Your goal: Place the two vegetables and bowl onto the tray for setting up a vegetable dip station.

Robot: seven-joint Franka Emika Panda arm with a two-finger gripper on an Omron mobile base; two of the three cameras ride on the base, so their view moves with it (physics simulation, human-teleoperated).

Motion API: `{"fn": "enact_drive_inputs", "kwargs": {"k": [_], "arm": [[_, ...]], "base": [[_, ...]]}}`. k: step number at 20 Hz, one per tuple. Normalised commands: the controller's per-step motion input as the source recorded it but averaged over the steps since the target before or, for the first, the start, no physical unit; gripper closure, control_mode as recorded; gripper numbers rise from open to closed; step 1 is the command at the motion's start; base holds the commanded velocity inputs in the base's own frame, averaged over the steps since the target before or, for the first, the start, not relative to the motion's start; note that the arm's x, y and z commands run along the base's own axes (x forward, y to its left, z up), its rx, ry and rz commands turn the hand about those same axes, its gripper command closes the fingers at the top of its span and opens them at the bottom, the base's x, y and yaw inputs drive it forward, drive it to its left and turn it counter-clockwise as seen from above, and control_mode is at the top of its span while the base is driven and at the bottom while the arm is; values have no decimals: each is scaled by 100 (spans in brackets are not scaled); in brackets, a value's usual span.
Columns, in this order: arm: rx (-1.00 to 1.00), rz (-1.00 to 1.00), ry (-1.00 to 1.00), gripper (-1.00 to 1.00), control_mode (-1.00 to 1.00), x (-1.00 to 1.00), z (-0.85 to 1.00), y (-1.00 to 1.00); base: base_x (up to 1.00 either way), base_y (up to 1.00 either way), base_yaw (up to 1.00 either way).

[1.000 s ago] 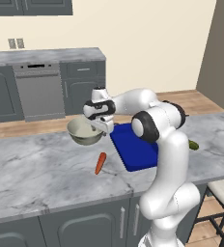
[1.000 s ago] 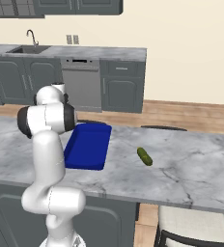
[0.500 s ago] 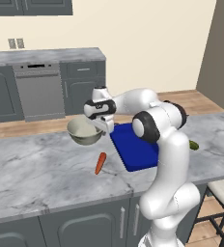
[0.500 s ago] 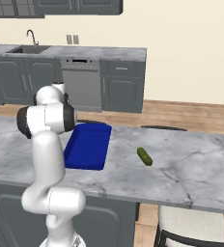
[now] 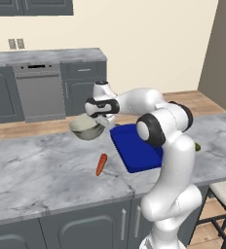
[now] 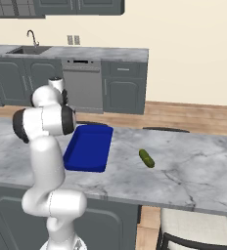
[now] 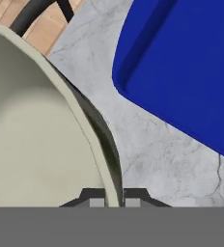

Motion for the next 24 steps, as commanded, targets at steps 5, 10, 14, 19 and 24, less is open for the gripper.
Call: {"fn": "enact_drive_inputs", "kwargs": {"k": [5,10,14,19,24], "arm": [[8,0,-14,100,-100,-28,35,-7],[14,0,-16,100,-100,-33,34,-5],[12,0,-4,100,-100,-32,31,-17],[1,0,1,100,-100,-22,21,-24],[2,0,7,100,-100,-28,19,-33]], "base": [[0,0,0],[0,0,0],[0,0,0],[0,0,0],[0,0,0]]}}
